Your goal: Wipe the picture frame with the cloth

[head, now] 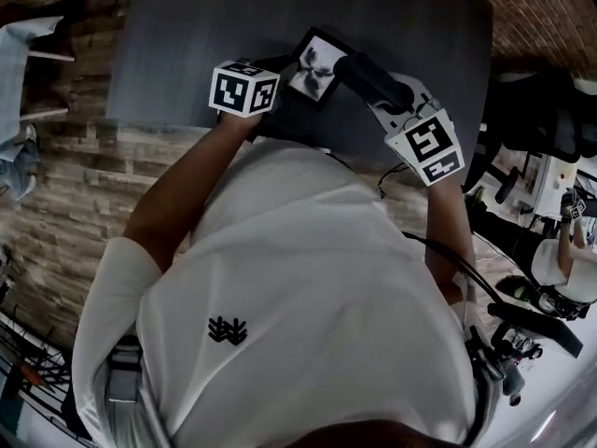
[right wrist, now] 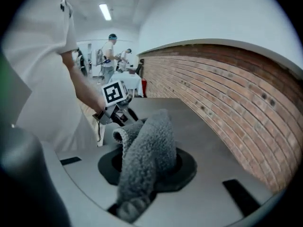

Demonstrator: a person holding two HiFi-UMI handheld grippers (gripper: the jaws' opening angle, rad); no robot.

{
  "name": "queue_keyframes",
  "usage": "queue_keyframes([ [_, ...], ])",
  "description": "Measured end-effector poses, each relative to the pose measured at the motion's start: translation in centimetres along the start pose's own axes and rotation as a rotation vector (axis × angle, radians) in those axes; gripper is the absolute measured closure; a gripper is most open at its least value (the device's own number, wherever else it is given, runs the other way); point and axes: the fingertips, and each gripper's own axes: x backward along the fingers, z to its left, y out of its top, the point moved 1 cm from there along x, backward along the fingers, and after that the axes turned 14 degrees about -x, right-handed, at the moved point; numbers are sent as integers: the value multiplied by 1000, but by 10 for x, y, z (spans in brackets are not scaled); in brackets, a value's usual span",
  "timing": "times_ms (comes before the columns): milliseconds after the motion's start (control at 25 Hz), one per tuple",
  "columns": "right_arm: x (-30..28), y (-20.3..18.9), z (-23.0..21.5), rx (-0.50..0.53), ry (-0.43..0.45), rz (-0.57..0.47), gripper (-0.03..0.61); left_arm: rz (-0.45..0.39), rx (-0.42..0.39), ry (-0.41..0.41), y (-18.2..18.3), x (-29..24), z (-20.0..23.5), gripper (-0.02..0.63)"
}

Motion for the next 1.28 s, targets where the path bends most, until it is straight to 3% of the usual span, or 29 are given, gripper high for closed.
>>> queue_keyframes([
  [240, -55, 30, 52, 381, 18, 180, 488, -5, -101, -50, 0, 35, -19, 538],
  [440, -82, 24, 65, 522, 3, 286, 488, -3, -132, -80, -6, 44, -28, 538],
  [600, -84, 21, 49, 530, -56, 348, 488, -20, -139, -114, -5, 47, -32, 538],
  [1000, -58, 19, -6, 423, -222, 411, 488, -26, -166, -175, 2, 37, -38, 538],
  [1280, -44, 3, -27, 384, -243, 438, 488, -29, -159, -162, 11, 26, -28, 538],
])
